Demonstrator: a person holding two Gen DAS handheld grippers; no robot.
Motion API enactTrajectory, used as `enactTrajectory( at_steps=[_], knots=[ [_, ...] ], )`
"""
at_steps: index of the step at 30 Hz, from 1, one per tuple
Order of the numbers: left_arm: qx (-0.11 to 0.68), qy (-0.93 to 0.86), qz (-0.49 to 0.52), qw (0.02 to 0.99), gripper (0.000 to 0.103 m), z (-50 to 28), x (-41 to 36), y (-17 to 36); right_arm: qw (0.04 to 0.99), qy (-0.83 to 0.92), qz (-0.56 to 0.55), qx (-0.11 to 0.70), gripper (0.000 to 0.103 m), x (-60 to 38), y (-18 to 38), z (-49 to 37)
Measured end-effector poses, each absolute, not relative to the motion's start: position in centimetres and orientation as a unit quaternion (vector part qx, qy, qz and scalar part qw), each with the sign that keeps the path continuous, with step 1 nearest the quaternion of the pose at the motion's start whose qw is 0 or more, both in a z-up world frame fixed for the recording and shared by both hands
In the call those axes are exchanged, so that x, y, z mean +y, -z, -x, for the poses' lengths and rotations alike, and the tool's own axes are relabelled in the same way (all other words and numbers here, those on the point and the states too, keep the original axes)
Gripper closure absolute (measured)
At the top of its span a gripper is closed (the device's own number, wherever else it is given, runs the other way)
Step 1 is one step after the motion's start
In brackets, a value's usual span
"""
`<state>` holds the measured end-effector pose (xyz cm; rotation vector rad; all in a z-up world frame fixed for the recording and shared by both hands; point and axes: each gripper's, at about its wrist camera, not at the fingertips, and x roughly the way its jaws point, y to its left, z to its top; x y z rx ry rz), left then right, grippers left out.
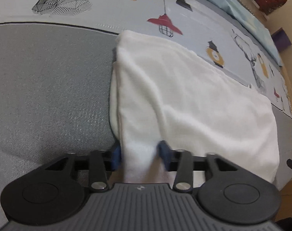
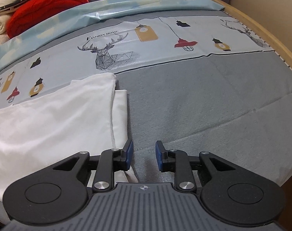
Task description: Fold small clothes
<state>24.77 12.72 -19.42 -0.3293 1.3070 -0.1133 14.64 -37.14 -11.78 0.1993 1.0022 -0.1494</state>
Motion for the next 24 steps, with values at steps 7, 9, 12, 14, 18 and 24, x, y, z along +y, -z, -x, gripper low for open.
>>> enactTrajectory(
  at_steps=[7,9,12,14,18,24],
  knots=[
    [0.559,0.027,0.128,0.819,0.098,-22.7,15.0,16.4,0.867,0.082,-0.102,0.48,0.077,-36.6,11.4,-14.8],
    [0.553,-0.009,0.091,0.828,0.098,-21.9,15.9,15.8,0.868,0.079,-0.104,0.479,0.077,-36.1,11.3,-15.0],
    [0.562,-0.061,0.088,0.82,0.098,-20.9,18.4,15.8,0.869,0.071,-0.105,0.478,0.077,-34.8,11.2,-15.2],
    [0.564,-0.067,0.132,0.813,0.096,-20.5,20.2,15.6,0.871,0.062,-0.103,0.477,0.077,-33.9,11.1,-15.3],
    [0.558,-0.088,0.221,0.795,0.078,-19.3,23.5,15.4,0.874,0.045,-0.096,0.475,0.077,-32.4,10.6,-15.3],
    [0.551,-0.042,0.268,0.789,0.062,-18.7,25.6,15.3,0.874,0.044,-0.11,0.471,0.077,-32.7,9.7,-15.4]
  ],
)
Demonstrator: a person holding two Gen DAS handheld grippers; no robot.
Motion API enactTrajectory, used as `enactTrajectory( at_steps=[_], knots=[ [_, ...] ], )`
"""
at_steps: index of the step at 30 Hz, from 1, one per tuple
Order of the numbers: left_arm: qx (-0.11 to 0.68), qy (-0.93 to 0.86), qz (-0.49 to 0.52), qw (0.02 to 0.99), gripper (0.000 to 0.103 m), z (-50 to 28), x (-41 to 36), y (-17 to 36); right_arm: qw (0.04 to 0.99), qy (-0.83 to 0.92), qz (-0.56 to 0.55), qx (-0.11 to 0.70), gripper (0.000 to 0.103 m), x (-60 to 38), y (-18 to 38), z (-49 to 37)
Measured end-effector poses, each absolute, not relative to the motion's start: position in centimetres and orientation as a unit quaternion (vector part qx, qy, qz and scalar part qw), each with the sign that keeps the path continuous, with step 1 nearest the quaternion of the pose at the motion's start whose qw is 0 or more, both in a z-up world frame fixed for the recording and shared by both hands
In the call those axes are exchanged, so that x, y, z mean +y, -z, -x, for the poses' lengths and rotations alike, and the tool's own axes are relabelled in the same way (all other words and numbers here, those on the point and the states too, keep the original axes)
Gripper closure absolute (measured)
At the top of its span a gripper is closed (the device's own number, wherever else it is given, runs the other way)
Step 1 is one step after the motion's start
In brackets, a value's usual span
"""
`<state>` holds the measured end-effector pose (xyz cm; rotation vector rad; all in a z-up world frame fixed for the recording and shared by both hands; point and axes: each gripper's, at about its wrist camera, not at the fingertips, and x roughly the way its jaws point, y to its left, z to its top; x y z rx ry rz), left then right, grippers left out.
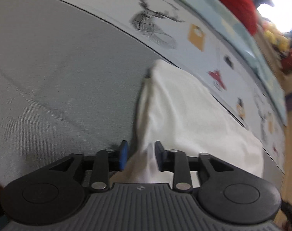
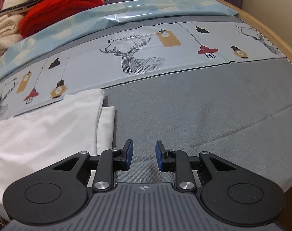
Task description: Fold small clothes
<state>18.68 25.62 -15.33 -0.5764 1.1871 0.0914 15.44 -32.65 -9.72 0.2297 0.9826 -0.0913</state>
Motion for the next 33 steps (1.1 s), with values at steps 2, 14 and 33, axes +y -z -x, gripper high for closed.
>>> enactTrajectory(
  at_steps=[2,14,33],
  knots=[
    [0.554,-0.016,0.261,0.79,0.06,-18.7,25.5,16.1,0.873,0.046,-0.118,0.472,0.077,-32.8,9.7,-15.6],
    [0.572,0.063,0.169,0.8,0.087,-20.1,23.8,17.9,0.878,0.052,-0.104,0.465,0.077,-31.1,9.4,-17.0],
    [0.496,0.189,0.166,0.831,0.098,-21.9,6.7,7.5,0.899,0.016,0.007,0.438,0.075,-31.1,9.6,-14.7]
  ],
)
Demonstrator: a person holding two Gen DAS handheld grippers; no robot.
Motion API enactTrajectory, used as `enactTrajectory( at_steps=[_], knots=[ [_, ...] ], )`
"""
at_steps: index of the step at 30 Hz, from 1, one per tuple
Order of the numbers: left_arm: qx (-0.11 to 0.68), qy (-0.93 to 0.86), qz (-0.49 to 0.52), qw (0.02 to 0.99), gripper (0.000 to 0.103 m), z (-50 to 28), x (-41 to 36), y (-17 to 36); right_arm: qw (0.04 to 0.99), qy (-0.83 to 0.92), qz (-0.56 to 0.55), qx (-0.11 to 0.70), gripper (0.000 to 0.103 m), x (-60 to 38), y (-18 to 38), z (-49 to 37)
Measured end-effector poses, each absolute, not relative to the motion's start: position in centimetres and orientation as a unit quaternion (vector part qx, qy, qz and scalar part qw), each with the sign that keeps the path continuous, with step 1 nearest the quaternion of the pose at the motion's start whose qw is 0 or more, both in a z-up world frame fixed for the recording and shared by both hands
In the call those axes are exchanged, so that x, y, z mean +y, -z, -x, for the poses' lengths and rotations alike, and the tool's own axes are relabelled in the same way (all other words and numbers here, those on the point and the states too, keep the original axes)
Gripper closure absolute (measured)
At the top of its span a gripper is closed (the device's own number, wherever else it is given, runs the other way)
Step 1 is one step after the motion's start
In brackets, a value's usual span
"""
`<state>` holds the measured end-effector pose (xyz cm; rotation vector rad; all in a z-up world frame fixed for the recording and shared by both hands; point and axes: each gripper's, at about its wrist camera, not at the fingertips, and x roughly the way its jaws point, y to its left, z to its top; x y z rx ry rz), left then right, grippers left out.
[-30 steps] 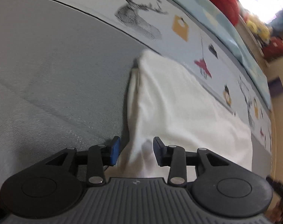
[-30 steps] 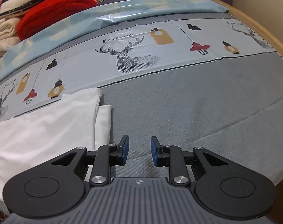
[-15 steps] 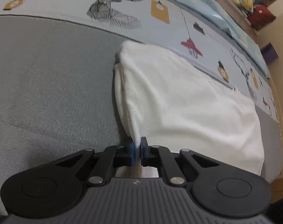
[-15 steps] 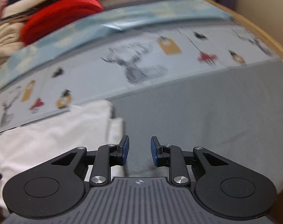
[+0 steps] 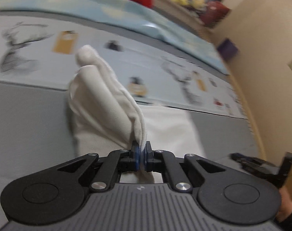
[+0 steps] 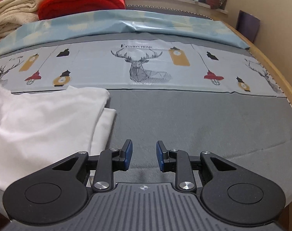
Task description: Fold small clothes
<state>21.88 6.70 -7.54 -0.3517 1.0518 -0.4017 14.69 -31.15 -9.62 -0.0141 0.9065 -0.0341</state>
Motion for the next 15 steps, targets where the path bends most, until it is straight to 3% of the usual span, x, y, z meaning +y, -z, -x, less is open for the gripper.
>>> enactTrajectory(
  at_steps=[10,15],
  knots=[
    [0.505,0.26,0.173,0.805,0.097,-24.2,-10.1,9.7,0.892,0.044,-0.071,0.444,0.075,-33.6,9.9,-14.8],
    [0.487,0.3,0.207,0.794,0.087,-24.6,-10.8,9.3,0.89,0.042,-0.081,0.447,0.075,-33.9,10.2,-15.0]
  ],
)
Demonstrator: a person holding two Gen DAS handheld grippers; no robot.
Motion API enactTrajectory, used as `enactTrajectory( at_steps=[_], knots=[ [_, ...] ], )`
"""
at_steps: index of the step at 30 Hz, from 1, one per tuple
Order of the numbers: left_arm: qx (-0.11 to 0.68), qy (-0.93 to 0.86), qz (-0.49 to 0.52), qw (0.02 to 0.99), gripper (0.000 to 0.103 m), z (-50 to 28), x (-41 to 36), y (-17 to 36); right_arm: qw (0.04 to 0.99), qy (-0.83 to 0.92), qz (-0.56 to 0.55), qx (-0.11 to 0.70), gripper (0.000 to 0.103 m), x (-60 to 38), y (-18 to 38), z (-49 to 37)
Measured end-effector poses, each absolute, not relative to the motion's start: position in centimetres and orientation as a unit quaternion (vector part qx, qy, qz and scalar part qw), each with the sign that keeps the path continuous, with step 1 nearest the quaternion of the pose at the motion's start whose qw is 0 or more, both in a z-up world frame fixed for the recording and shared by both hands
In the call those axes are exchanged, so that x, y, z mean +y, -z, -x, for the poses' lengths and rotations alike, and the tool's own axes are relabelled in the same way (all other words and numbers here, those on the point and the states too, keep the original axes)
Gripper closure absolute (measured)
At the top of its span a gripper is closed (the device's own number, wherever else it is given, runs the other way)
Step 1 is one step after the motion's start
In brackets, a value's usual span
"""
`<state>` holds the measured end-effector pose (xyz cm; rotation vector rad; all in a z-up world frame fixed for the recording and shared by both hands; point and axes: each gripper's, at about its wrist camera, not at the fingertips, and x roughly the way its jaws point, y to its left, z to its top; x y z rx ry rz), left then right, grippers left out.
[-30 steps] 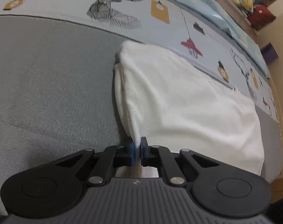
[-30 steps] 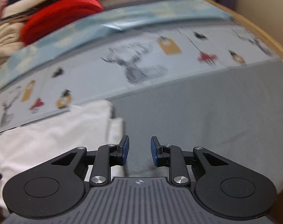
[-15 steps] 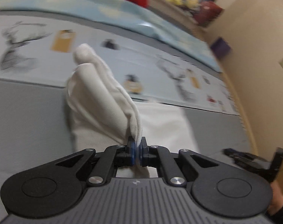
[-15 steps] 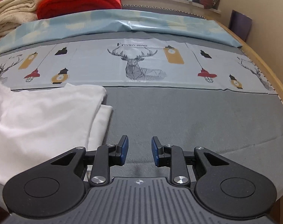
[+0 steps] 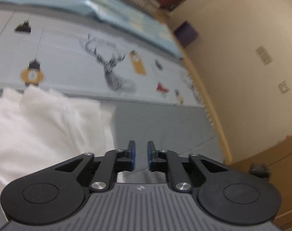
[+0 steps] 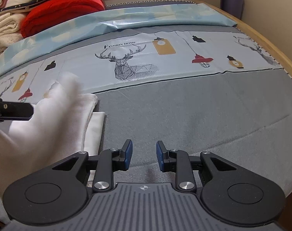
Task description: Fold small clothes
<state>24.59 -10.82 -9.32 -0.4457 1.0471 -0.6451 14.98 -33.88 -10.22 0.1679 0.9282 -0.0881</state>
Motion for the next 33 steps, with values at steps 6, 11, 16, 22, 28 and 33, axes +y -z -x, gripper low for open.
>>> enactTrajectory(
  at_steps=[6,11,16,22,28,33],
  knots=[
    [0.51,0.247,0.203,0.798,0.087,-24.9,-4.7,9.4,0.881,-0.002,-0.131,0.454,0.075,-33.2,10.5,-15.9],
    [0.547,0.198,0.148,0.8,0.087,-23.8,-0.4,10.3,0.846,-0.061,-0.196,0.492,0.068,-30.8,11.8,-17.3],
    [0.556,0.192,0.112,0.801,0.087,-22.0,2.7,10.3,0.816,-0.061,-0.197,0.54,0.057,-27.2,13.9,-18.5],
    [0.562,0.192,0.079,0.801,0.085,-20.7,4.1,10.2,0.835,-0.051,-0.135,0.53,0.075,-24.8,13.5,-18.1],
    [0.563,0.209,0.058,0.797,0.082,-20.9,1.3,10.5,0.869,-0.062,-0.093,0.483,0.101,-25.7,11.4,-16.7],
    [0.565,0.236,0.044,0.789,0.082,-20.9,-1.8,11.0,0.902,-0.046,-0.115,0.414,0.101,-28.9,8.5,-15.4]
  ],
)
